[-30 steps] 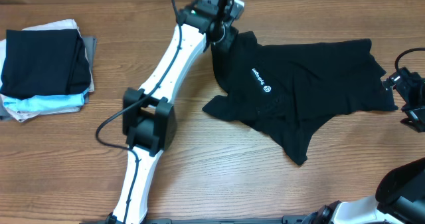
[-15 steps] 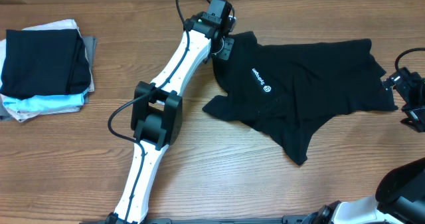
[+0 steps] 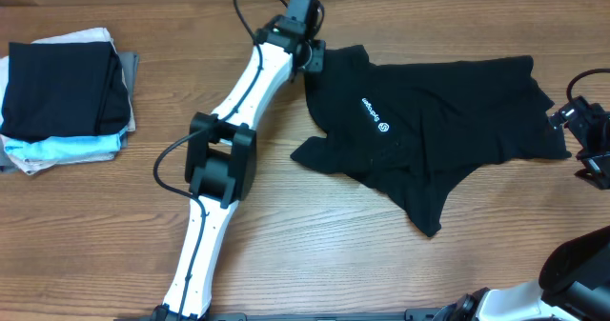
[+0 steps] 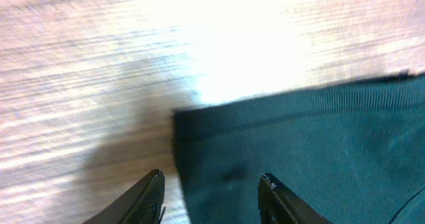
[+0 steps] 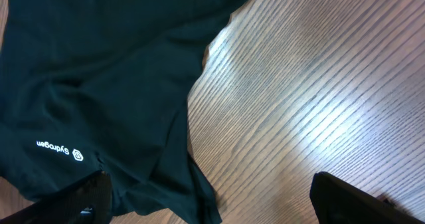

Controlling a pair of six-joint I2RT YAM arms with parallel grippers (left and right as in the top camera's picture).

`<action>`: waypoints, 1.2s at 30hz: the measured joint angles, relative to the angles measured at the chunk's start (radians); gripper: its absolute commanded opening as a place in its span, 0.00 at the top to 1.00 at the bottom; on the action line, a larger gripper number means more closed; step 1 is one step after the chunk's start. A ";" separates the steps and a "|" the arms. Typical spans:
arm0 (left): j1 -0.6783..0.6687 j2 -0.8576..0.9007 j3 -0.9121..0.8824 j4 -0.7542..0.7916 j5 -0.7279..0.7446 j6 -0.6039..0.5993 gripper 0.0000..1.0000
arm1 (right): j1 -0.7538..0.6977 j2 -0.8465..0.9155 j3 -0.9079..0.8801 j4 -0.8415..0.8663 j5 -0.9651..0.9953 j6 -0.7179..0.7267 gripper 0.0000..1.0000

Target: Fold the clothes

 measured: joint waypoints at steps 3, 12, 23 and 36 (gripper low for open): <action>0.024 0.000 0.001 0.005 0.027 -0.006 0.52 | 0.000 0.000 0.000 0.000 0.000 0.000 0.00; 0.038 0.011 0.001 0.047 0.056 -0.021 0.48 | 0.000 0.000 0.000 0.000 0.000 0.000 0.00; 0.034 0.031 -0.002 0.064 0.066 -0.022 0.44 | 0.000 0.000 0.000 0.001 0.000 0.000 0.00; 0.018 0.032 -0.048 0.114 0.067 -0.027 0.73 | 0.000 0.000 0.000 0.000 0.000 0.000 0.00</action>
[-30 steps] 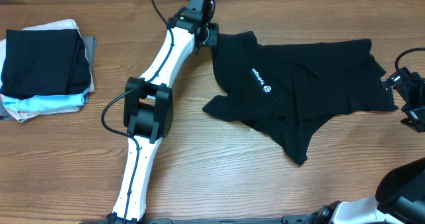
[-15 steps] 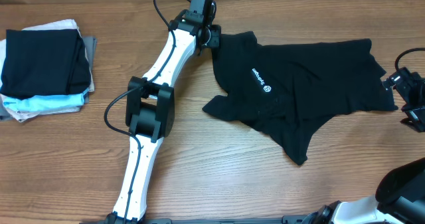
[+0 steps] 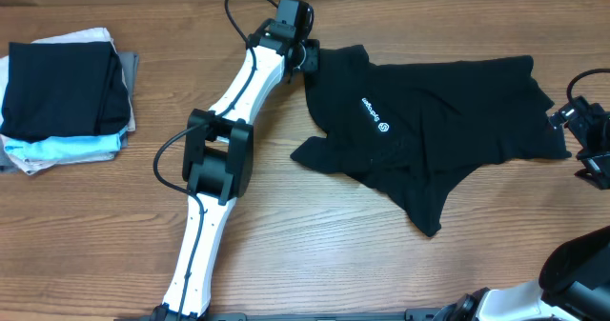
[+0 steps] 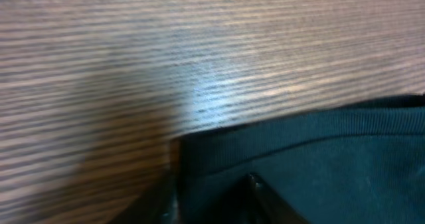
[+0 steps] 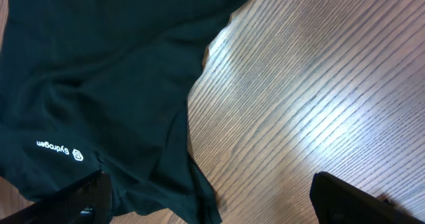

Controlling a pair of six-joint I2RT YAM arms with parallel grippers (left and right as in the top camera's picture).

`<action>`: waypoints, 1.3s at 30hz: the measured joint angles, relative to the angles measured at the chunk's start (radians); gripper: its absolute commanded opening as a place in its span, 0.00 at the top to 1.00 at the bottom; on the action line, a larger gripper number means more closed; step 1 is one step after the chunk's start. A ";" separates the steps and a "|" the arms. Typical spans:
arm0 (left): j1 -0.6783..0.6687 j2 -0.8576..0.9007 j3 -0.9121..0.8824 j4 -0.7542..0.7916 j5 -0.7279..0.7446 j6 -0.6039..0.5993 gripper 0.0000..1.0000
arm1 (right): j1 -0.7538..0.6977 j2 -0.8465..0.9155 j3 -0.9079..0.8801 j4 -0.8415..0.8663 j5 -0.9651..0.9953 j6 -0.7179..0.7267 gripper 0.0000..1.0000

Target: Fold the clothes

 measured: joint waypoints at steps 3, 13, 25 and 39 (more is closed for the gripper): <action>-0.005 0.000 -0.003 0.007 0.001 0.000 0.76 | 0.000 0.000 0.000 0.001 0.000 0.000 0.00; -0.006 0.000 -0.008 0.009 -0.038 -0.001 0.96 | 0.000 0.000 0.000 0.001 0.000 0.000 0.00; -0.003 0.003 -0.019 0.159 -0.177 0.090 0.96 | 0.000 0.000 0.000 0.001 0.000 0.000 0.00; 0.143 0.007 -0.097 0.374 -0.195 0.118 0.48 | 0.000 0.000 0.000 0.001 0.000 0.000 0.00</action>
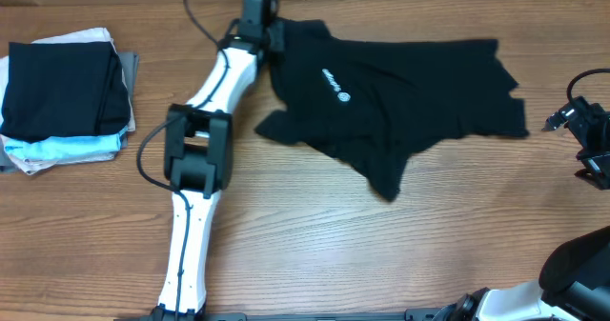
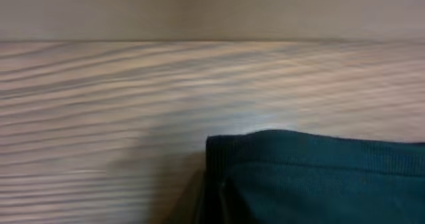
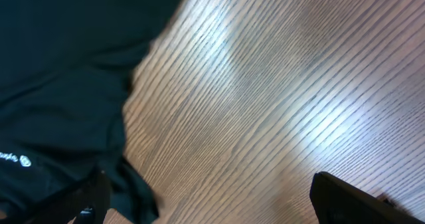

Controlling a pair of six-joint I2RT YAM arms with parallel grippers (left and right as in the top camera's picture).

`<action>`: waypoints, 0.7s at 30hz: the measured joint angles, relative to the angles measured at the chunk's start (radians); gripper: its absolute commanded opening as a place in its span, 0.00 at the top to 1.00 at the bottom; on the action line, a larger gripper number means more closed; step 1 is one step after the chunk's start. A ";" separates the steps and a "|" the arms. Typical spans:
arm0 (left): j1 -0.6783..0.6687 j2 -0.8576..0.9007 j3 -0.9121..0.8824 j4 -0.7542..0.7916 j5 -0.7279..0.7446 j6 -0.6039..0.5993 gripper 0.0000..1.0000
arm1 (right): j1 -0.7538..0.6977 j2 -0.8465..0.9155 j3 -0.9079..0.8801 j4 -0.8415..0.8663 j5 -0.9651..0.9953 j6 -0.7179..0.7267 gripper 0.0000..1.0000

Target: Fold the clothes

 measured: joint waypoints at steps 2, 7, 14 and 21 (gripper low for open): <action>0.026 0.000 -0.001 0.014 0.013 -0.002 0.41 | 0.000 0.000 0.000 0.000 0.000 0.000 0.00; 0.065 0.000 0.048 -0.010 0.074 0.005 0.14 | 0.000 0.000 0.000 0.000 0.000 0.000 0.00; 0.034 -0.066 0.197 -0.264 0.188 0.005 0.00 | 0.000 0.000 0.000 0.000 0.000 0.000 0.00; -0.092 -0.313 0.241 -0.732 0.222 0.005 0.01 | 0.000 0.000 0.000 0.000 0.000 0.000 0.00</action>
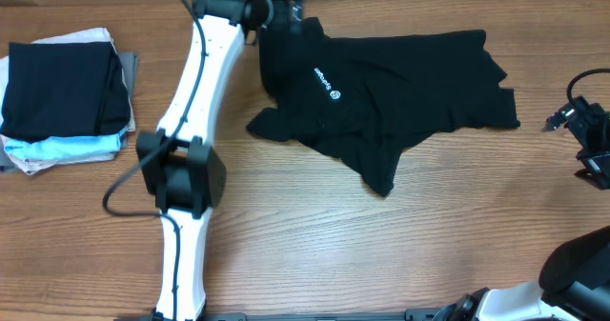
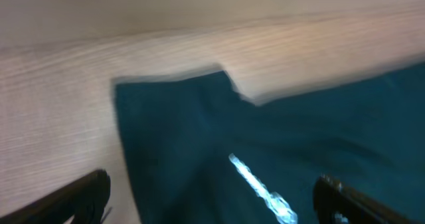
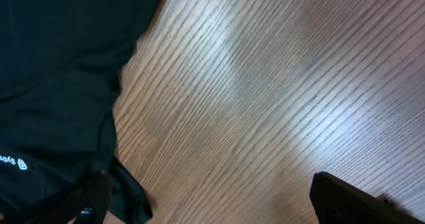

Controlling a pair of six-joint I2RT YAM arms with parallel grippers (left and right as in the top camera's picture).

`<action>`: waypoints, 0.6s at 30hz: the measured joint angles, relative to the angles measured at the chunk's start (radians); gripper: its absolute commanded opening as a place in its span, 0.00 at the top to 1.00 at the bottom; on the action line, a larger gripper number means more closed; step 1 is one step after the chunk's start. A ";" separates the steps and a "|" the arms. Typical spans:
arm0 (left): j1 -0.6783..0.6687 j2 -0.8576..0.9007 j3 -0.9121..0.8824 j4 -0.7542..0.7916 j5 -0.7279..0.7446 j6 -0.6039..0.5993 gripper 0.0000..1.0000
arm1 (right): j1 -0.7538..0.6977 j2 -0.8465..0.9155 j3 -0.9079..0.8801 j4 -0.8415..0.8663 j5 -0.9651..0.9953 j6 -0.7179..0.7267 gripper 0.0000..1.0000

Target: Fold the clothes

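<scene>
A black shirt (image 1: 391, 83) with a small white logo (image 1: 327, 81) lies rumpled and spread across the far middle of the wooden table (image 1: 305, 245). My left gripper (image 1: 286, 2) hangs open over the shirt's far left corner. In the left wrist view the gripper (image 2: 212, 201) stands wide open above the dark cloth (image 2: 172, 137), holding nothing. My right gripper (image 1: 579, 135) is at the table's right edge, open, to the right of the shirt. In the right wrist view the gripper (image 3: 219, 197) is over bare wood, with the shirt (image 3: 60, 58) at upper left.
A stack of folded clothes (image 1: 65, 92), black on top with light blue and beige beneath, sits at the far left. The left arm's white links (image 1: 186, 140) run from the near edge up to the far edge, left of the shirt.
My left gripper was shut on the shirt's far left corner and is now open above it, the corner lying on the table. The left arm's elbow has shifted left. The right arm has not moved.
My left gripper stood open at the shirt's far left corner, then closed on it. By the last earlier moment the shirt lay further left and nearer the far edge, gripped by that corner. Now the corner is let go there.
</scene>
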 measured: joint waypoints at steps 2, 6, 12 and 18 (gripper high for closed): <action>-0.069 -0.069 0.013 -0.140 -0.010 0.001 0.02 | 0.000 0.000 0.000 0.000 0.000 0.000 0.00; -0.179 -0.119 0.023 -0.335 -0.043 0.001 0.01 | 0.000 0.000 0.000 0.000 0.000 0.000 0.00; -0.344 -0.110 0.011 -0.572 -0.109 -0.023 0.06 | 0.000 0.000 0.000 -0.001 0.000 0.000 0.00; -0.439 -0.109 -0.007 -0.632 -0.133 -0.094 0.26 | 0.000 0.000 0.000 -0.001 0.000 0.000 0.00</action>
